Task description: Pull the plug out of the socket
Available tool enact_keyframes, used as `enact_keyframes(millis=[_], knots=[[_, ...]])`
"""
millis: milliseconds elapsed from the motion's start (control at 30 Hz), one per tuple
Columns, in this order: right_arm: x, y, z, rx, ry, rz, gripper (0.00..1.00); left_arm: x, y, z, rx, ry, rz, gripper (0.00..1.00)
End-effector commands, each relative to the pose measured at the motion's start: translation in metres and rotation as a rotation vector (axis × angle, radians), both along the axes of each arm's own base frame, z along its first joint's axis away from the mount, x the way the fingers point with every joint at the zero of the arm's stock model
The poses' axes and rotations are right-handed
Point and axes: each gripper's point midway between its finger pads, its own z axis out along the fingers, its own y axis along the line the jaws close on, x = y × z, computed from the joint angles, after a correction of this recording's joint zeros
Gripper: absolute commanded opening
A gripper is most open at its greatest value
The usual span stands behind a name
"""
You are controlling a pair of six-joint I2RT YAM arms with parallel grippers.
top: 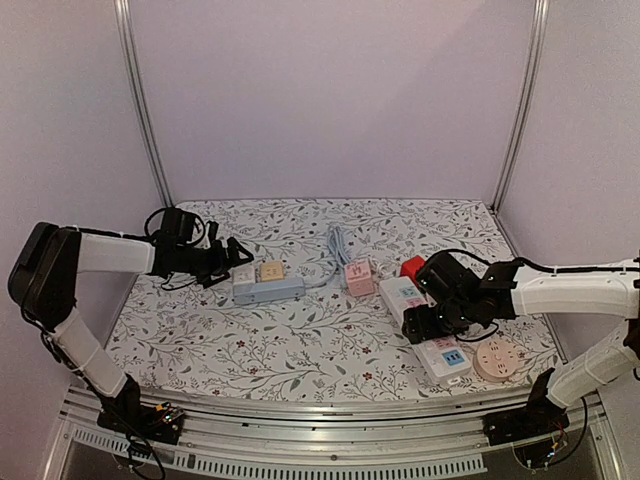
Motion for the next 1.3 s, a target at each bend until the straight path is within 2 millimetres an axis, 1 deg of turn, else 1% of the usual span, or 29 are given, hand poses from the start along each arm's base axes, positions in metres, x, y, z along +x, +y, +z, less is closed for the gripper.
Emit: enact_keyframes(millis=[0, 67, 200, 367, 467, 633, 767, 900, 1067, 1267], knots=[[0.015, -0.01, 0.002, 0.013, -0.017, -0.104, 0.72, 0.002, 0.01, -0.018, -0.064, 0.032, 0.023, 0.99], [0.016, -0.017, 0.001, 0.015, -0.012, -0.132, 0.72, 0.004, 0.01, -0.023, -0.09, 0.038, 0.027, 0.99], [0.016, -0.023, -0.001, 0.017, -0.008, -0.156, 0.72, 0.007, -0.001, -0.031, -0.149, 0.05, -0.013, 0.98], [0.018, -0.022, 0.002, 0.026, -0.009, -0.159, 0.72, 0.01, -0.016, -0.037, -0.234, 0.066, -0.059, 0.89], [0.02, -0.02, 0.005, 0.035, -0.015, -0.156, 0.72, 0.009, -0.026, -0.029, -0.289, 0.033, -0.096, 0.85], [0.022, -0.016, 0.007, 0.035, -0.015, -0.141, 0.72, 0.004, -0.044, -0.009, -0.328, -0.049, -0.187, 0.78], [0.023, -0.014, 0.006, 0.034, -0.011, -0.137, 0.74, -0.009, -0.063, -0.002, -0.331, -0.074, -0.271, 0.73], [0.023, -0.014, 0.011, 0.042, -0.018, -0.138, 0.81, -0.029, -0.081, -0.006, -0.301, -0.072, -0.338, 0.71], [0.024, -0.022, 0.026, 0.015, -0.047, -0.138, 0.91, -0.058, -0.104, -0.012, -0.27, -0.06, -0.393, 0.71], [0.024, -0.032, 0.042, -0.014, -0.09, -0.132, 0.96, -0.097, -0.144, 0.0, -0.266, -0.095, -0.484, 0.7]])
